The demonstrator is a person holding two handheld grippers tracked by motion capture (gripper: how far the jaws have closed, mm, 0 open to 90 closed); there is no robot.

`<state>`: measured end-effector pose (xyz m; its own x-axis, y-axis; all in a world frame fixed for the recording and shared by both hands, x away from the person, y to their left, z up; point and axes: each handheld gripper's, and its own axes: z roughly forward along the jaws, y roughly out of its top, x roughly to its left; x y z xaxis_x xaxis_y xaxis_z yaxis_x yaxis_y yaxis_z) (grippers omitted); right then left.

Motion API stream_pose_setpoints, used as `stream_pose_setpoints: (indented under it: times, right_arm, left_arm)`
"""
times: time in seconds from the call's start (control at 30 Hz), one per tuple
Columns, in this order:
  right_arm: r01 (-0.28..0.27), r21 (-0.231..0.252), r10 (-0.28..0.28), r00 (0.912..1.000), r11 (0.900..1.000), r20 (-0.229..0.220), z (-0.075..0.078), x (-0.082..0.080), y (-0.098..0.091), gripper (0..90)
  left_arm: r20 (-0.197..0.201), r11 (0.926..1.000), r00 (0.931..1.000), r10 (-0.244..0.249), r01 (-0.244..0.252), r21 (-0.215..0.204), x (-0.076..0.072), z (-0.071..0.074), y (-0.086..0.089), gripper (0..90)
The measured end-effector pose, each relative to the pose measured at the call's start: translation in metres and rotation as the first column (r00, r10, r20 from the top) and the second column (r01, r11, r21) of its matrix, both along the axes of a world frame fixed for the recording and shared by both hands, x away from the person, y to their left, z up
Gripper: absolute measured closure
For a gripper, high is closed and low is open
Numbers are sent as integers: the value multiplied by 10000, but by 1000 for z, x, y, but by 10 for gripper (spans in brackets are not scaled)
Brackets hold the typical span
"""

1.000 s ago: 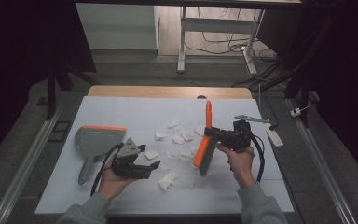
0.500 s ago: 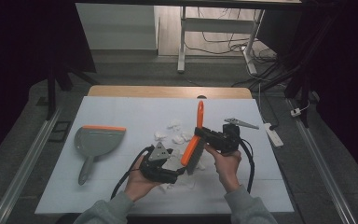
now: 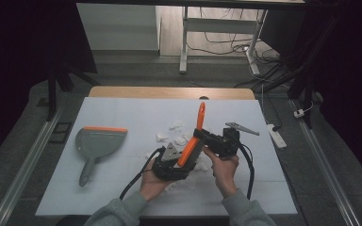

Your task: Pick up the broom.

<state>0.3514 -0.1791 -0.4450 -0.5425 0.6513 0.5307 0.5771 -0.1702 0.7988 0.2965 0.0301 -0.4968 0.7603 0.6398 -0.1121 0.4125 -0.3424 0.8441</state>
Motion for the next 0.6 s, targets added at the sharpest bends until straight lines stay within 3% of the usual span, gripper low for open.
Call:
stream_pose_setpoints:
  times: [0.13,0.2,0.43,0.6]
  right_arm:
    - [97,96,-97,9999,9999,57,0,-3,0,706]
    - [80,161,-81,9999,9998,71,1,-3,0,705]
    - [-69,49,67,9995,10000,304,4,-4,4,699]
    - [-216,-474,247,9975,9986,667,7,-3,6,648]
  left_arm:
    - [-27,10000,10000,62,-62,-26,2,0,2,741]
    - [-196,9998,9997,159,-161,-127,5,1,6,782]
    - [-520,10000,9986,50,-54,-77,12,6,18,806]
    - [-556,9998,9984,-99,109,183,14,11,25,807]
